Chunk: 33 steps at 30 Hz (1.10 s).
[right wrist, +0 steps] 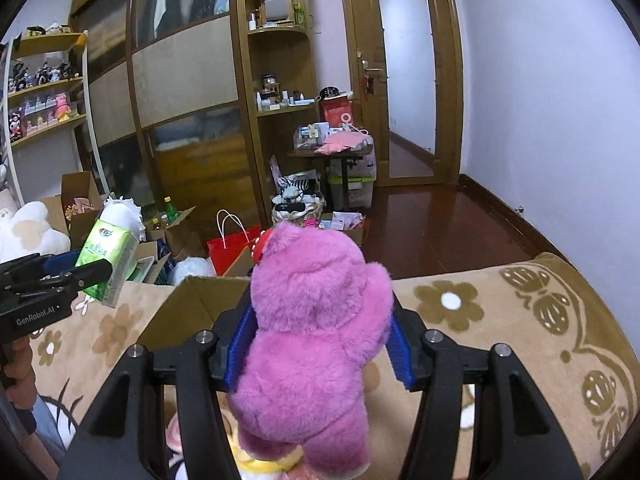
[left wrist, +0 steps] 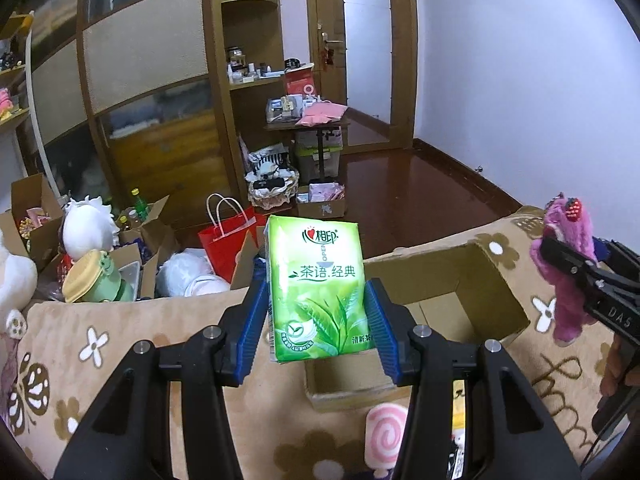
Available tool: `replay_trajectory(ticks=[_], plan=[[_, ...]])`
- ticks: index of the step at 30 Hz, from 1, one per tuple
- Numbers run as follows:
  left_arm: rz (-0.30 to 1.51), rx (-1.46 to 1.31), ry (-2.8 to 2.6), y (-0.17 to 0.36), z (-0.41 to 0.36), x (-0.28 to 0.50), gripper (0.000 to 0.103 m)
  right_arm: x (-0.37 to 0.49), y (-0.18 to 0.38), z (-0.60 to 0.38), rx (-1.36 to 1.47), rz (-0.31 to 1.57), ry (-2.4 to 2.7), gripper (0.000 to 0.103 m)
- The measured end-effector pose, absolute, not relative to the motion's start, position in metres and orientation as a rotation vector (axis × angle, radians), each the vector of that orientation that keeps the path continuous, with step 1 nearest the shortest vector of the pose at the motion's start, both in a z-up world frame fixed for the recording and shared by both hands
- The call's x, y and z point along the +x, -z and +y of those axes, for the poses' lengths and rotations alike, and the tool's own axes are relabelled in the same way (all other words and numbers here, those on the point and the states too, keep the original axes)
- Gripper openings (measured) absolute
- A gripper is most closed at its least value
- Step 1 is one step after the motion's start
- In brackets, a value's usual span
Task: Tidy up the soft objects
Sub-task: 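Carry both items over the box and open both tools to drop them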
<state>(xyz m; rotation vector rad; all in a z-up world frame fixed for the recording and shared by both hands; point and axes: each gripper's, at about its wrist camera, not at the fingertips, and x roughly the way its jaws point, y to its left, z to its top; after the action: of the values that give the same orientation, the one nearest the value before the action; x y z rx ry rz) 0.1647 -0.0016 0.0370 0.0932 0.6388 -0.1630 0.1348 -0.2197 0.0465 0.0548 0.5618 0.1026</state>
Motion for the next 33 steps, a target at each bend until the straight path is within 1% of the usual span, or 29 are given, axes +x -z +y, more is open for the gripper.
replay_trajectory(ticks=[7, 11, 17, 24, 30, 32, 33], plan=[[0.65, 0.125, 0.175, -0.014, -0.017, 0.177, 0.049, 0.149, -0.033, -0.214, 0.07, 0.577, -0.166, 0.061], [0.677, 0.132, 0.221, -0.004, -0.03, 0.18, 0.049, 0.156, -0.021, -0.208, 0.043, 0.607, -0.187, 0.061], [0.735, 0.168, 0.242, 0.019, -0.045, 0.183, 0.049, 0.166, -0.005, -0.212, 0.082, 0.659, -0.179, 0.061], [0.784, 0.16, 0.239, 0.032, -0.046, 0.186, 0.05, 0.174, 0.003, -0.218, 0.119, 0.672, -0.178, 0.061], [0.824, 0.152, 0.22, 0.043, -0.046, 0.192, 0.051, 0.18, 0.013, -0.218, 0.155, 0.701, -0.182, 0.063], [0.818, 0.153, 0.211, 0.043, -0.046, 0.192, 0.057, 0.178, 0.015, -0.219, 0.159, 0.692, -0.167, 0.064], [0.818, 0.155, 0.211, 0.044, -0.046, 0.192, 0.058, 0.177, 0.016, -0.219, 0.159, 0.688, -0.168, 0.069]])
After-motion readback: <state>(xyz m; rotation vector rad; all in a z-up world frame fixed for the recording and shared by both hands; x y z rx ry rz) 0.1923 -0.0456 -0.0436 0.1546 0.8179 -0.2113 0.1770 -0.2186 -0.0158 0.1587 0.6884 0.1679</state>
